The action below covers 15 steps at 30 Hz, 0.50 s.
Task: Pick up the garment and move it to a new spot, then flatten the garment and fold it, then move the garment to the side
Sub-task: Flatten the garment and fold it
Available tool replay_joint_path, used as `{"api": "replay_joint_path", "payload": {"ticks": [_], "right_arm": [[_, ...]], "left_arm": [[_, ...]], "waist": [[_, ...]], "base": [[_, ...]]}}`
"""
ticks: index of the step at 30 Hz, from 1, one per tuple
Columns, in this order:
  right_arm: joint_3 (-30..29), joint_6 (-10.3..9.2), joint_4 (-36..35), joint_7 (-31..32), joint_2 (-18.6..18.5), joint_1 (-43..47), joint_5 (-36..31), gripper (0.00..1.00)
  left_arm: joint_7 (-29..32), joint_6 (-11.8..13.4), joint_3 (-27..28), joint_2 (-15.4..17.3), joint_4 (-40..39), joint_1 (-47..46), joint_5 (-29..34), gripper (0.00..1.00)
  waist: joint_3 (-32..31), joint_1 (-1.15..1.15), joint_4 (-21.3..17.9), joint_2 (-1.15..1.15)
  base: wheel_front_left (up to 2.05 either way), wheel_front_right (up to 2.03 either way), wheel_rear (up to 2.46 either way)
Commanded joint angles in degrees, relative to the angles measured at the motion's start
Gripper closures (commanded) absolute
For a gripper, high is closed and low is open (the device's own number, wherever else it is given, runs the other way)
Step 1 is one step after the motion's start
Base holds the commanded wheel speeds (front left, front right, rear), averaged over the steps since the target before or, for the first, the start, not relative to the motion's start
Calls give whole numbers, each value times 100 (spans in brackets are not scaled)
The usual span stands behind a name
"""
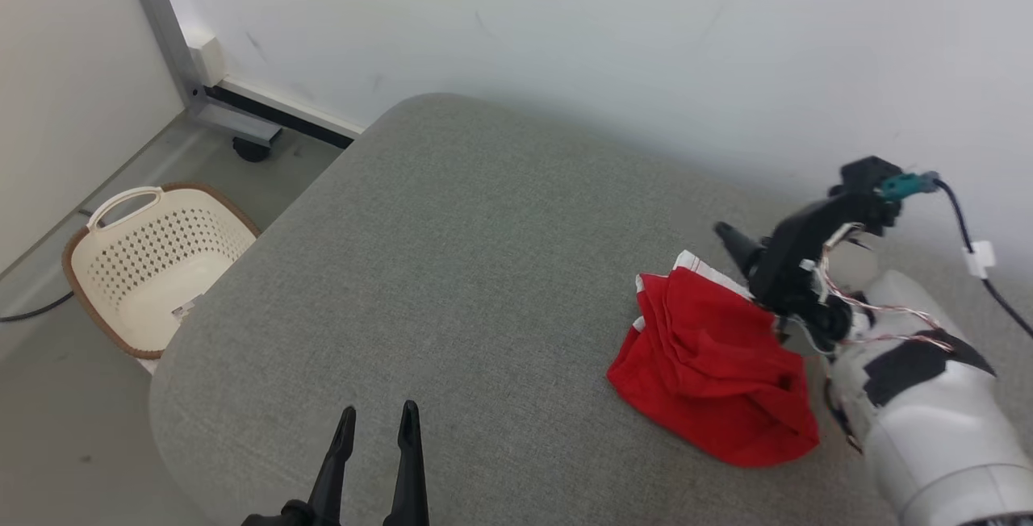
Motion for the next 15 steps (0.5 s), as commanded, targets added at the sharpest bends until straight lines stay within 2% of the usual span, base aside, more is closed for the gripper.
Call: {"api": "replay_joint_path", "payload": {"ticks": [1,5,6,7,9,12,15], "right_arm": [[35,-16,9,-85,-194,193,-109,0],[177,-15,158,-269,-528,515,-489,0],[199,-15,221,-318,-635,599,-592,12],[215,-16,294,-360,-708,692,-668,61],[251,-16,397,-463,-699,850,-817,100],[357,-15,479,-501,-527,1017,-961,100],[518,-15,453,-498,-173,1165,-1044,100]], "left_arm": [[-19,-22,6,5,29,48,12,0],[-19,-87,-14,7,108,41,31,0],[-19,-97,-24,7,125,30,37,0],[-19,-99,-35,5,138,16,38,0],[-19,-120,-53,5,163,-11,34,0],[-19,-140,-72,7,185,-37,23,0],[-19,-114,-37,5,193,-42,20,0]], "waist": [[-126,0,-109,0],[-230,0,-180,0],[-240,0,-188,0],[-245,0,-192,0],[-247,0,-193,0],[-218,0,-170,0],[-170,0,-131,0]], "base": [[0,0,0],[0,0,0],[0,0,0],[0,0,0],[0,0,0],[0,0,0],[0,0,0]]}}
